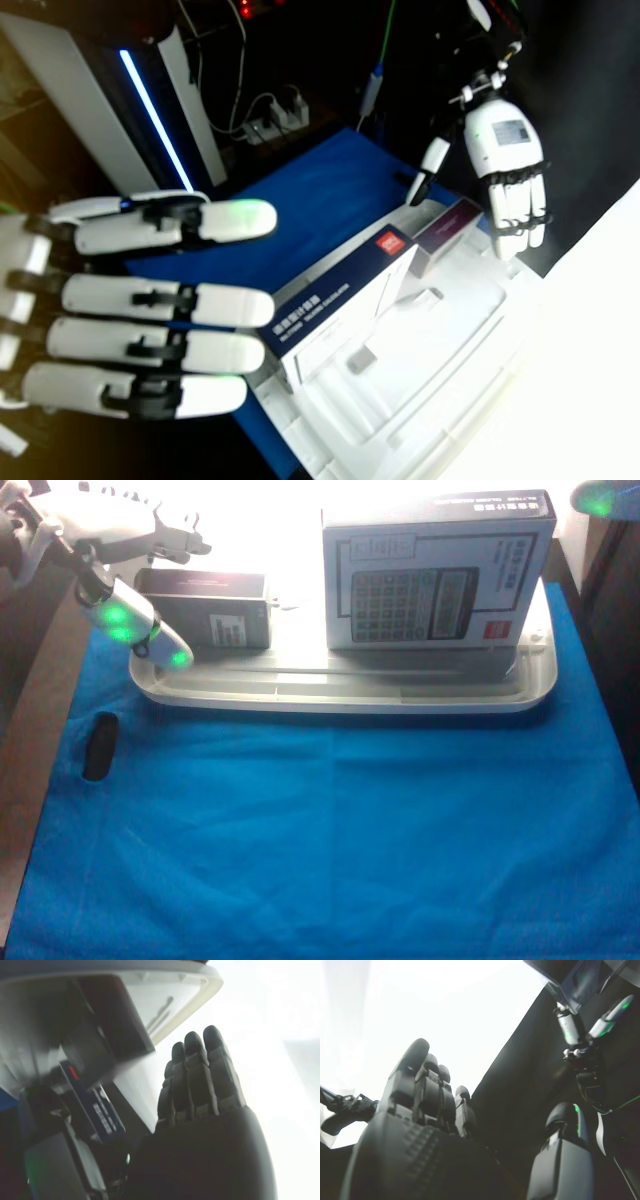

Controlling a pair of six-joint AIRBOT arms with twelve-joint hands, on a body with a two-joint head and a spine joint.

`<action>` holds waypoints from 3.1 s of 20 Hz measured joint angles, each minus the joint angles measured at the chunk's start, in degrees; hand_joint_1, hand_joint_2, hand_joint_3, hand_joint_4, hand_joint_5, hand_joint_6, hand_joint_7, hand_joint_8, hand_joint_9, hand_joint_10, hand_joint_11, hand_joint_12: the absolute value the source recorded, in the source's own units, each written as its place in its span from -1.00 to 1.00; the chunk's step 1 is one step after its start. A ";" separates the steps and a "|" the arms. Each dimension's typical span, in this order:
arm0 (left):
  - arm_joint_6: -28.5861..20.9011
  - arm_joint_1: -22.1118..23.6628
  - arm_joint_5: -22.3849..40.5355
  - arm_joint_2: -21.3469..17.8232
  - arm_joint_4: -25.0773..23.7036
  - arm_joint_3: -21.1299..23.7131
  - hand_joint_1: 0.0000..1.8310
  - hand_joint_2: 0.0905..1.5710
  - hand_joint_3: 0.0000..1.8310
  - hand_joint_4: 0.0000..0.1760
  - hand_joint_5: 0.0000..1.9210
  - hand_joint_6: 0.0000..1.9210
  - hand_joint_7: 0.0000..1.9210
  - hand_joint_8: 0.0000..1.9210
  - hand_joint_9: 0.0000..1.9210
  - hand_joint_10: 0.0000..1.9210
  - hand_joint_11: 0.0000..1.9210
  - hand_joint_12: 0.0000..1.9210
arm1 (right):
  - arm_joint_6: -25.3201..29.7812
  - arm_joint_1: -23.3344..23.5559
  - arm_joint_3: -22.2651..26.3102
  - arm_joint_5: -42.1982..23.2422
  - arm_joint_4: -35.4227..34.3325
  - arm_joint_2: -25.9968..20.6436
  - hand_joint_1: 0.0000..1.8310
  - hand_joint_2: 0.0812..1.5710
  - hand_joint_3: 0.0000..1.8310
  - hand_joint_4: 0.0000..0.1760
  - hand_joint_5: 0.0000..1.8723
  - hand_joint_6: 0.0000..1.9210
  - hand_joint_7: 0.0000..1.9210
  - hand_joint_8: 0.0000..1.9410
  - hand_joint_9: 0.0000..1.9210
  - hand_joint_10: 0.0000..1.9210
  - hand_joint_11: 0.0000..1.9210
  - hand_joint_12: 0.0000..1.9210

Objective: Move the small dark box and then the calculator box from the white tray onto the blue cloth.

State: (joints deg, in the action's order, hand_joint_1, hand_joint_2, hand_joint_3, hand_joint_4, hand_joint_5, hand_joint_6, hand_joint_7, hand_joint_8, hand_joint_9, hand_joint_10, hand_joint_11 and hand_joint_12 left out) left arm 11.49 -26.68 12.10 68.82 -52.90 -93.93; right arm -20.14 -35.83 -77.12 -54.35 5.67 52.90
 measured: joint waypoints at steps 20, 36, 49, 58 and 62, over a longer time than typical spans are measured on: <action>-0.15 8.59 8.70 -15.43 -0.66 13.94 0.33 0.49 -0.99 -1.00 0.01 -0.14 -0.26 0.62 -0.34 0.15 -0.65 0.39 | 0.17 0.00 0.15 -0.79 0.24 0.55 -0.32 0.04 -1.00 0.66 -0.89 -1.00 -0.81 -1.00 -0.78 -1.00 -1.00 -0.26; -4.55 -1.75 18.16 -17.99 -10.25 24.30 0.33 0.40 -1.00 -1.00 -0.04 0.03 0.03 0.12 -0.06 -0.23 -0.45 0.45 | 0.22 0.00 -0.04 -0.70 0.15 1.42 -0.37 -0.02 -1.00 1.00 -0.96 -1.00 -0.78 -1.00 -0.80 -1.00 -0.99 -0.17; -10.23 -5.81 18.62 -15.45 -16.92 23.71 0.26 0.29 -1.00 -1.00 0.18 -0.25 -0.03 -0.52 -0.31 -0.20 -0.67 0.47 | 0.22 -0.02 -0.04 -0.72 0.07 1.64 -0.38 0.02 -1.00 0.87 -1.00 -1.00 -0.79 -1.00 -0.83 -1.00 -1.00 -0.30; -10.32 -5.84 18.86 -15.39 -17.00 23.71 0.16 0.10 -1.00 -1.00 -0.04 -0.95 -0.13 -0.79 -0.35 -0.57 -0.78 0.11 | 0.20 0.00 -0.04 -0.70 0.13 1.75 -0.38 -0.03 -1.00 1.00 -0.99 -1.00 -0.77 -1.00 -0.82 -1.00 -1.00 -0.18; -10.40 -5.84 19.04 -15.41 -16.98 23.71 0.15 0.04 -1.00 -1.00 -0.12 -1.00 -0.18 -0.81 -0.36 -0.62 -0.82 0.05 | 0.22 -0.02 -0.04 -0.70 0.13 1.75 -0.36 -0.02 -1.00 0.90 -0.99 -1.00 -0.79 -1.00 -0.84 -1.00 -1.00 -0.26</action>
State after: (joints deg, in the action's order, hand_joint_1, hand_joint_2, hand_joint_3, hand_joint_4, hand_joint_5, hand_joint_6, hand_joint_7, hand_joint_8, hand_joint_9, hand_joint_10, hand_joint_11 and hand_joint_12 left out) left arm 1.08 -32.51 31.14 53.41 -69.89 -70.22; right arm -19.92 -35.86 -77.17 -55.05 5.80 54.65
